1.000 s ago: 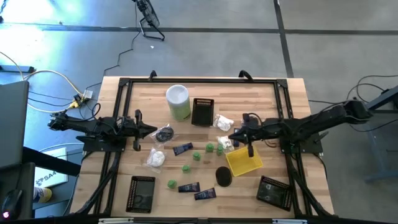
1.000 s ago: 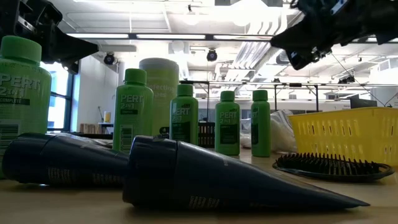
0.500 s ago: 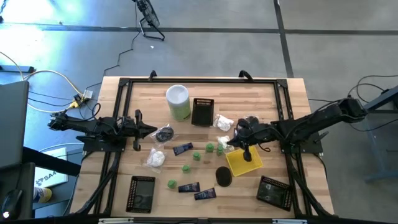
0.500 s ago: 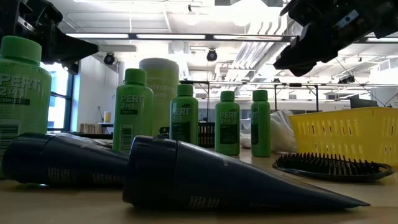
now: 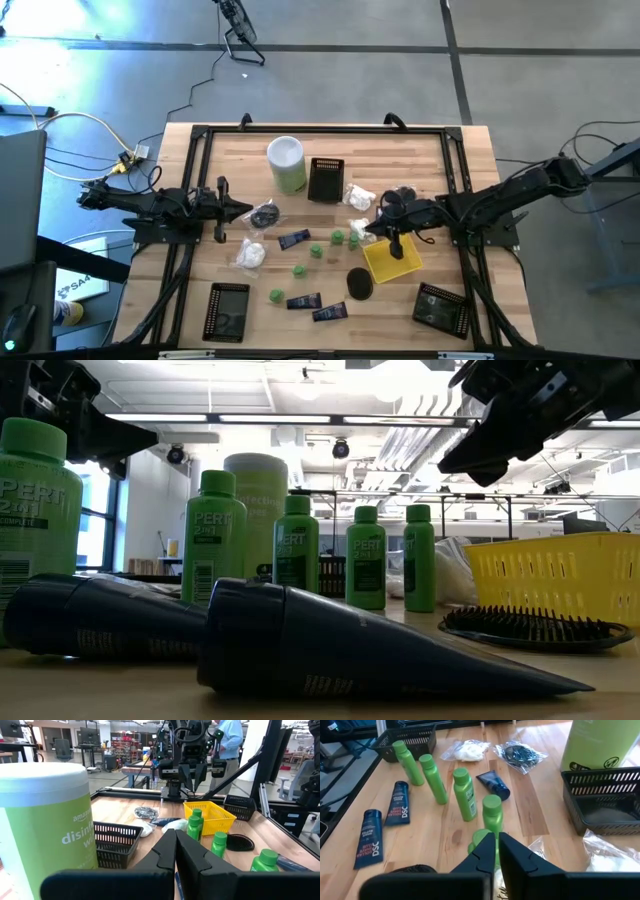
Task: Pick & Place Travel size toiletries
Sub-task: Put the green shampoo bottle into the top black bin
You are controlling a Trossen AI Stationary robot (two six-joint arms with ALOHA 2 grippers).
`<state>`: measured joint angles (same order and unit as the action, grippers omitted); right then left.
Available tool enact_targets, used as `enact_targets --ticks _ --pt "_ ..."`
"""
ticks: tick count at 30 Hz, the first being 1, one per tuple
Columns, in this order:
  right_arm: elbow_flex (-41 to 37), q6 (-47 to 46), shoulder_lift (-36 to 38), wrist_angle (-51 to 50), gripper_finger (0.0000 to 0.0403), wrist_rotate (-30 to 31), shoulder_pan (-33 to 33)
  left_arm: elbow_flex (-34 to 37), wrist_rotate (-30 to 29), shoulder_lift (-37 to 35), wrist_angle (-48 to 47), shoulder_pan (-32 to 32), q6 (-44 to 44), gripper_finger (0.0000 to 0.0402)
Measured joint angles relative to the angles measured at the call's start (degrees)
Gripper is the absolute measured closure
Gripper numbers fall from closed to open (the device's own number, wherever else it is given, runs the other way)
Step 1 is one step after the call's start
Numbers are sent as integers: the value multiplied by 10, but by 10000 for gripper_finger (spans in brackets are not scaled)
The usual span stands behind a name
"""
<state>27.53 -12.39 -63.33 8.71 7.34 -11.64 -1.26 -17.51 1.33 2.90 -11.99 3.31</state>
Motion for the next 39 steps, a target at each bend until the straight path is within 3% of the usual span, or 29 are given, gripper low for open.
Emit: enact_targets --ticks 12,16,25,39 --pt "0 0 0 1 213 20 0 0 0 0 0 0 0 399" --pt "0 3 0 9 175 19 0 0 -1 0 0 0 0 399" --pt "0 4 -5 21 166 10 0 0 -3 0 0 0 0 399" --pt "0 0 -127 138 167 -1 0 0 -3 0 0 0 0 399"
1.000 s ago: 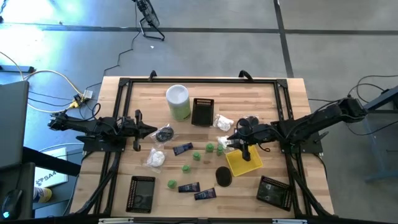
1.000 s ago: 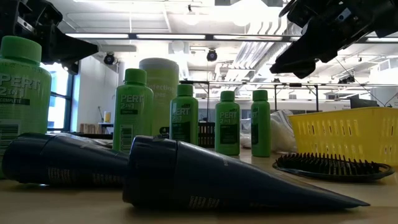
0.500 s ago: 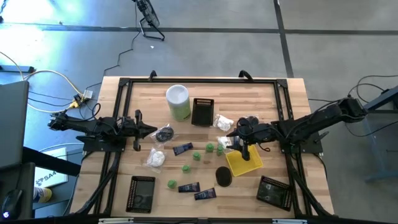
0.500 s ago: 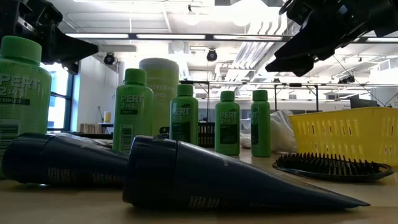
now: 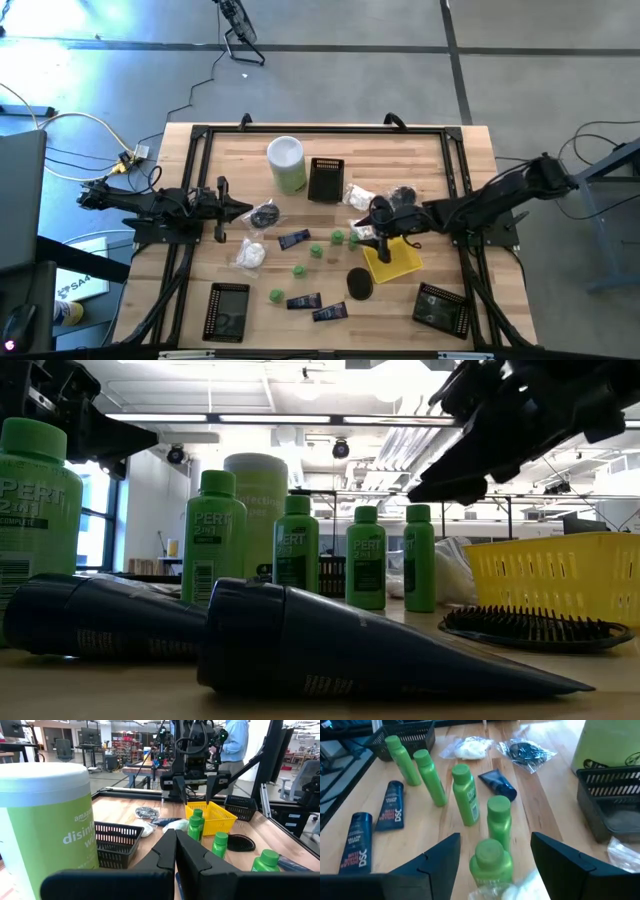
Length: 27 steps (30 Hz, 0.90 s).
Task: Pick & Place Travel size toiletries
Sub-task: Put the green shampoo bottle into the top black bin
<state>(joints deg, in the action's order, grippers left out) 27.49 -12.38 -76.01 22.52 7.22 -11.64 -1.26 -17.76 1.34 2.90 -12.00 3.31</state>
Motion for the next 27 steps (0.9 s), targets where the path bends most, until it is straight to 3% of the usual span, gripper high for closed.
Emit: enact_targets --ticks 9,21,27 --pt "0 0 -58 50 167 0 0 0 0 0 0 0 0 399" --pt "0 -15 -80 54 167 -3 0 0 1 0 0 0 0 399" --pt "0 -14 -80 51 190 -3 0 0 3 0 -2 0 0 399"
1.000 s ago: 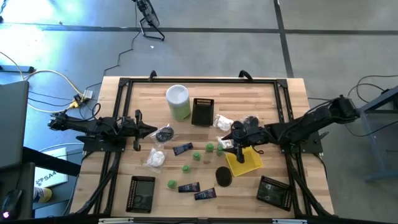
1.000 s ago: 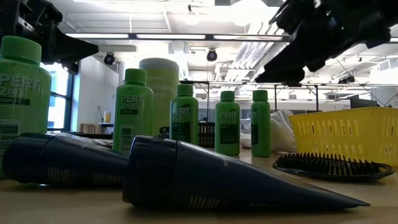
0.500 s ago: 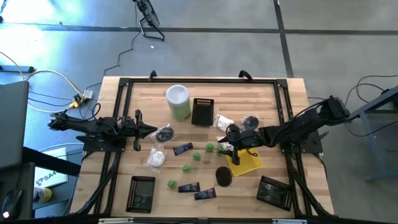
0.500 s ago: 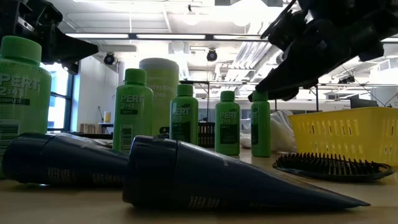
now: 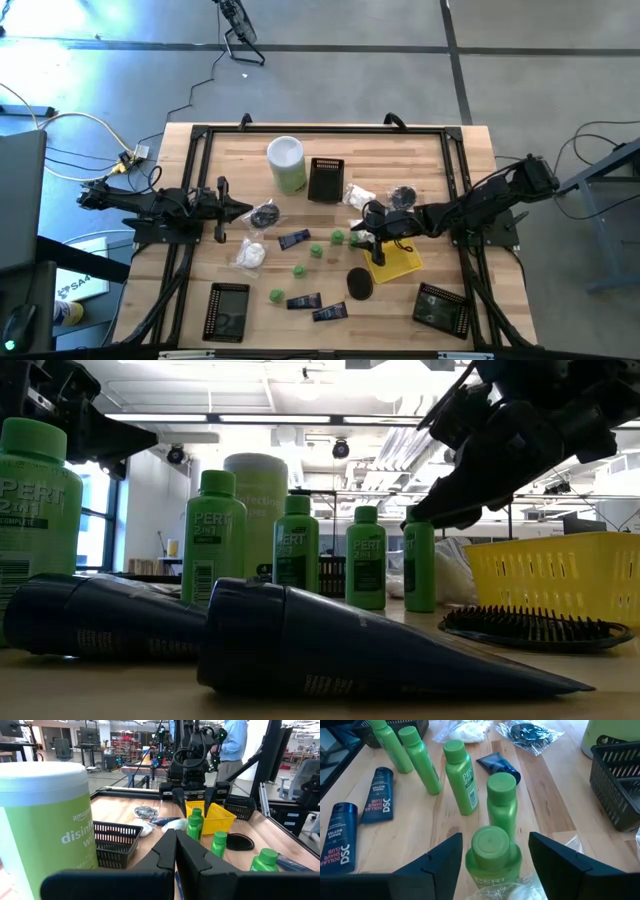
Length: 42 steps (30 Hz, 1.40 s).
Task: Pick & Place Travel size toiletries
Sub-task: Put the green shampoo bottle into the top black bin
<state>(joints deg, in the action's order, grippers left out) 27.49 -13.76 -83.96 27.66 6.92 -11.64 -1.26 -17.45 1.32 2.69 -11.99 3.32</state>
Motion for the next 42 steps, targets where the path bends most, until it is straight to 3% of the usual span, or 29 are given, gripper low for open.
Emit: enact_targets --ticks 10,26,42 --pt "0 1 0 1 253 0 0 0 0 0 -2 0 0 399" --pt "0 0 1 2 310 -13 0 0 -1 0 -2 0 0 399" --pt "0 -2 40 -4 308 -14 0 0 -3 0 -2 0 0 399"
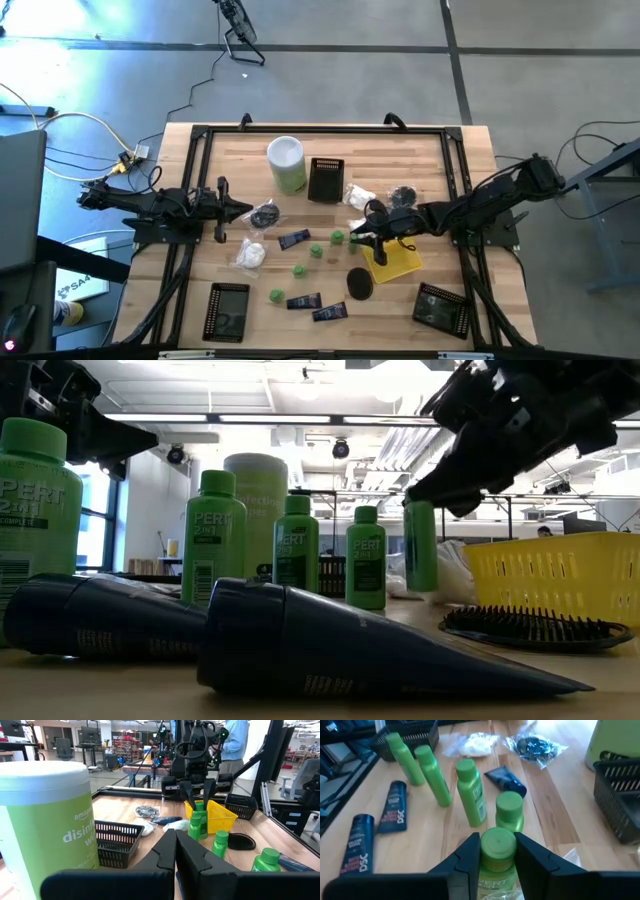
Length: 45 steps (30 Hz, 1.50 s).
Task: Pick & Place Travel size toiletries
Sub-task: Put the green shampoo bottle into the top black bin
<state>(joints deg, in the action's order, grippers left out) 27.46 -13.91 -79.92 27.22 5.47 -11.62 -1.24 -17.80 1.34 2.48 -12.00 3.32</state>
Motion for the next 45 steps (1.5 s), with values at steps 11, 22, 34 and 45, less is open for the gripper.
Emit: enact_targets --ticks 11,22,34,45 --pt "0 5 121 -51 307 8 0 0 0 0 0 0 0 399" --pt "0 80 194 -36 307 71 14 0 1 0 0 0 0 399" --pt "0 127 137 123 307 80 89 0 1 0 0 0 0 399" --pt "115 183 15 94 307 78 111 0 3 0 0 0 0 399"
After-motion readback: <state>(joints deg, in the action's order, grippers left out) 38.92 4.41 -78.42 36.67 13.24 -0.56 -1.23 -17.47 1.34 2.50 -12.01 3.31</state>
